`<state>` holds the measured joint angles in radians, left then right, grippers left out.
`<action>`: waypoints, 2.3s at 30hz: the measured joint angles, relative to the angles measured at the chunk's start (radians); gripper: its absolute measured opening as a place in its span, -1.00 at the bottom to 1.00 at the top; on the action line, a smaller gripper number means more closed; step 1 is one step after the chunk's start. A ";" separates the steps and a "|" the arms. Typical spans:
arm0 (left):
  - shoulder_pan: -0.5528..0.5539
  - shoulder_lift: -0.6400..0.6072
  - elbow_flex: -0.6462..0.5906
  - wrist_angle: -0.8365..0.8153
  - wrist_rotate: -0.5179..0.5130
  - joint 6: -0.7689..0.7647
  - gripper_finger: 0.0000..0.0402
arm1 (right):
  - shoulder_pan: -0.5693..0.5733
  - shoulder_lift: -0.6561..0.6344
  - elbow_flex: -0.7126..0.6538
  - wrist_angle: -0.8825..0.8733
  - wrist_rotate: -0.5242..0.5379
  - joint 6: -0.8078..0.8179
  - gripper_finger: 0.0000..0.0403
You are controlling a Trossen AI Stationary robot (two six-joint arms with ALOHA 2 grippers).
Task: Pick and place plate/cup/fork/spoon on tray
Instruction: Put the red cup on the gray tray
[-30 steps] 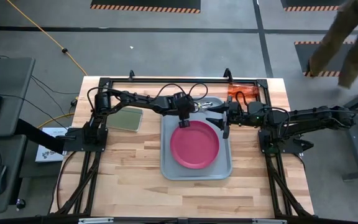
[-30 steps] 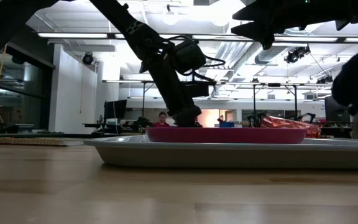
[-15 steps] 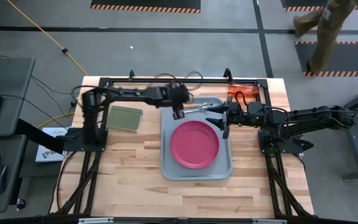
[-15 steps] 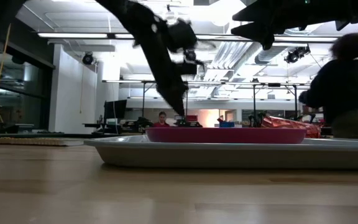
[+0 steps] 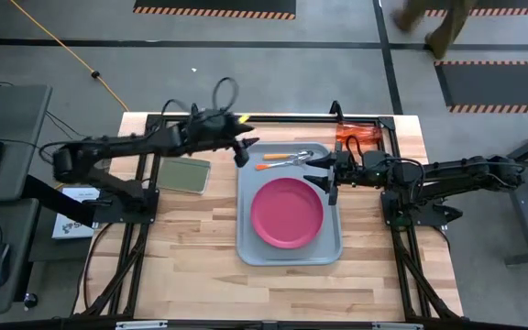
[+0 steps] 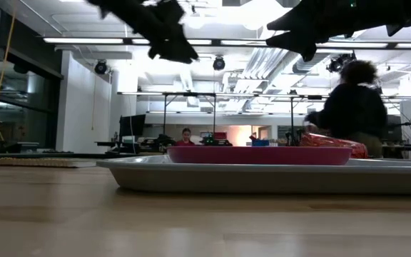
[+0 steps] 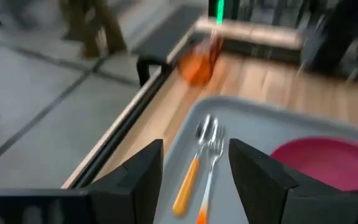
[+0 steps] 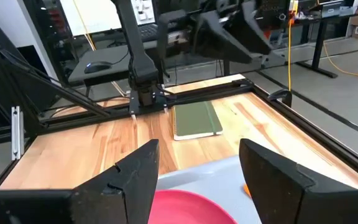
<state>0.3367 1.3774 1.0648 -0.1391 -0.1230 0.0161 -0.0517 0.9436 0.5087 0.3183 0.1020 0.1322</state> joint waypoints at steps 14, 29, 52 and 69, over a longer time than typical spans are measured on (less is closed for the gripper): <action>0.002 -0.215 -0.770 1.016 0.013 -0.250 -0.15 | -0.001 0.000 0.000 0.000 0.188 0.000 0.07; 0.002 -0.213 -0.779 1.010 0.017 -0.250 -0.15 | -0.200 0.229 0.108 -0.297 0.757 0.211 0.07; -0.004 -0.213 -0.773 0.997 0.045 -0.249 -0.15 | -0.520 0.864 0.563 -0.978 0.822 0.523 0.07; -0.004 -0.213 -0.773 0.996 0.045 -0.250 -0.15 | -0.558 0.864 0.537 -1.072 0.866 0.554 0.07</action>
<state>0.3325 1.1647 0.2916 0.8570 -0.0776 -0.2340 -0.6099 1.8080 1.0458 -0.7541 0.9684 0.6864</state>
